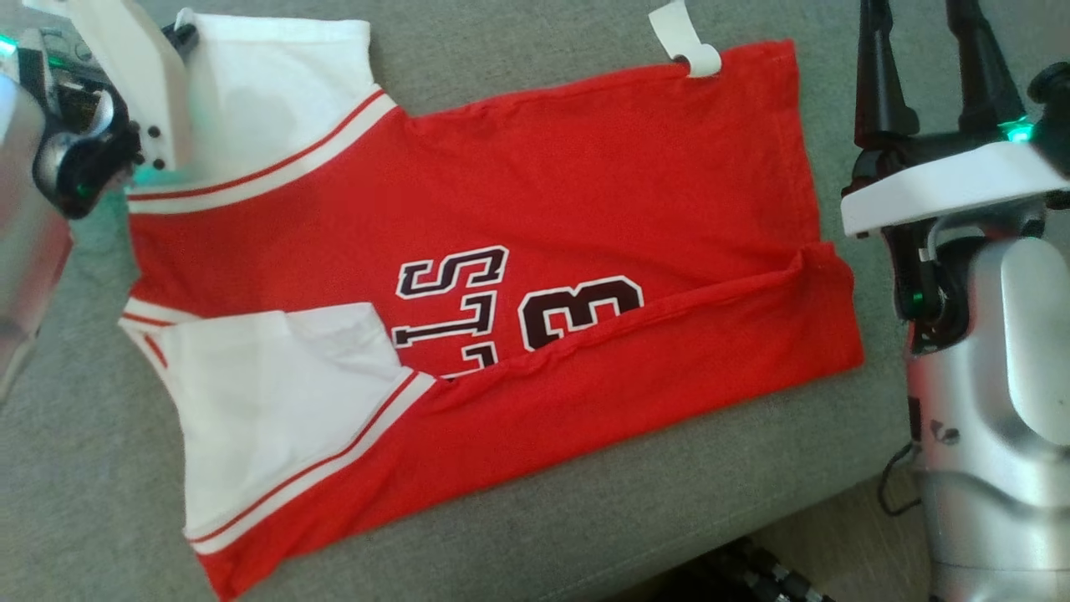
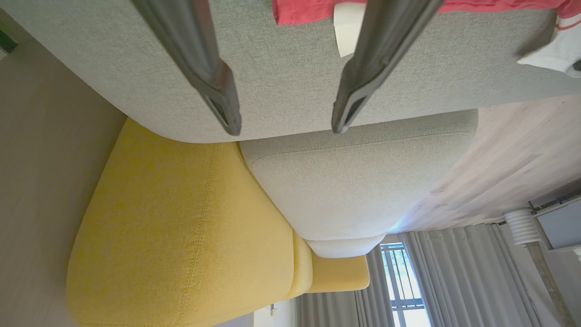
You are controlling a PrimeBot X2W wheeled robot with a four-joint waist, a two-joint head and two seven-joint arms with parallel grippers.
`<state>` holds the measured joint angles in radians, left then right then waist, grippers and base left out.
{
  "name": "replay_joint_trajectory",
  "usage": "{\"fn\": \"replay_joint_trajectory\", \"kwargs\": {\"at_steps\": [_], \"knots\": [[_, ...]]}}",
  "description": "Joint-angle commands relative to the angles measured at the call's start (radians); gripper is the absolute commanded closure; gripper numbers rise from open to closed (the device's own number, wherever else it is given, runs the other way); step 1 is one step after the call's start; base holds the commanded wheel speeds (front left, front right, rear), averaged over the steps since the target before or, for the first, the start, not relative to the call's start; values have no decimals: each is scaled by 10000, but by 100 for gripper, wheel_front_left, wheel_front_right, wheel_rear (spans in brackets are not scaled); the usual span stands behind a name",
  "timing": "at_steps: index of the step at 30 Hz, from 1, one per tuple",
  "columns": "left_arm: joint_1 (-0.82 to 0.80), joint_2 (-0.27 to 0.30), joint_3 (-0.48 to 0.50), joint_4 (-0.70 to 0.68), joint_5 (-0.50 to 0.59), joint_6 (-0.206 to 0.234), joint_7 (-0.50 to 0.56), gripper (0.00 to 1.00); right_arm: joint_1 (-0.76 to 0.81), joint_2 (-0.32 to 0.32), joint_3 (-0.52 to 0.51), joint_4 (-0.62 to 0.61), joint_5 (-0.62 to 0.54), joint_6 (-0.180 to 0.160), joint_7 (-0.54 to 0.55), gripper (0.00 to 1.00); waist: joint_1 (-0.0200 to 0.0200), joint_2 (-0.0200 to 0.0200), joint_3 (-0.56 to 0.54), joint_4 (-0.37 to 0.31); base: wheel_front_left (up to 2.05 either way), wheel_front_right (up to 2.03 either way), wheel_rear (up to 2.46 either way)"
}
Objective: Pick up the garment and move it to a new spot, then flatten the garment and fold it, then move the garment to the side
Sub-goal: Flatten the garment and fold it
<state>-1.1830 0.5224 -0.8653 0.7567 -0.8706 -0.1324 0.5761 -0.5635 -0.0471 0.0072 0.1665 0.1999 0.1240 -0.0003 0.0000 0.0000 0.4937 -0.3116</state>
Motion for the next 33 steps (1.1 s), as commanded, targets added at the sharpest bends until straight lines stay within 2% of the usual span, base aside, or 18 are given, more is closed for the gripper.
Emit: {"fn": "replay_joint_trajectory", "kwargs": {"at_steps": [1, 5, 10, 16, 24, 33], "knots": [[-245, 383, 261, -234, -86, 18, -309, 100, -192, -32, 110, -275, -119, 67, 78, 0, 0, 0, -178, 154, 0, 0, 0], [-229, 209, 332, -527, -276, 18, -1560, 100, -246, -151, 131, -64, -361, 67, 349, 0, 0, 0, -589, 525, 0, 0, 0], [-47, -53, 278, -1359, -170, 18, -3676, 100, -396, -872, 248, 544, -475, 67, 1025, 0, 0, 0, -1191, 1368, 0, 0, 0], [422, -236, 128, -2218, 50, 18, -4824, 100, -459, -1543, 356, 1402, -384, 67, 1552, 0, 0, 0, -1593, 2145, 0, 0, 0], [1270, -227, -242, -3850, 291, 229, -5232, 100, -729, -2541, 474, 3171, -398, 67, 2419, 0, 0, 0, -1724, 2908, 0, 0, 0], [1681, 2, -519, -4903, 387, 511, -4947, 100, -1317, -2562, -376, 5100, -893, 67, 3384, 0, 0, 0, -1514, 3098, 0, 0, 0]]}}
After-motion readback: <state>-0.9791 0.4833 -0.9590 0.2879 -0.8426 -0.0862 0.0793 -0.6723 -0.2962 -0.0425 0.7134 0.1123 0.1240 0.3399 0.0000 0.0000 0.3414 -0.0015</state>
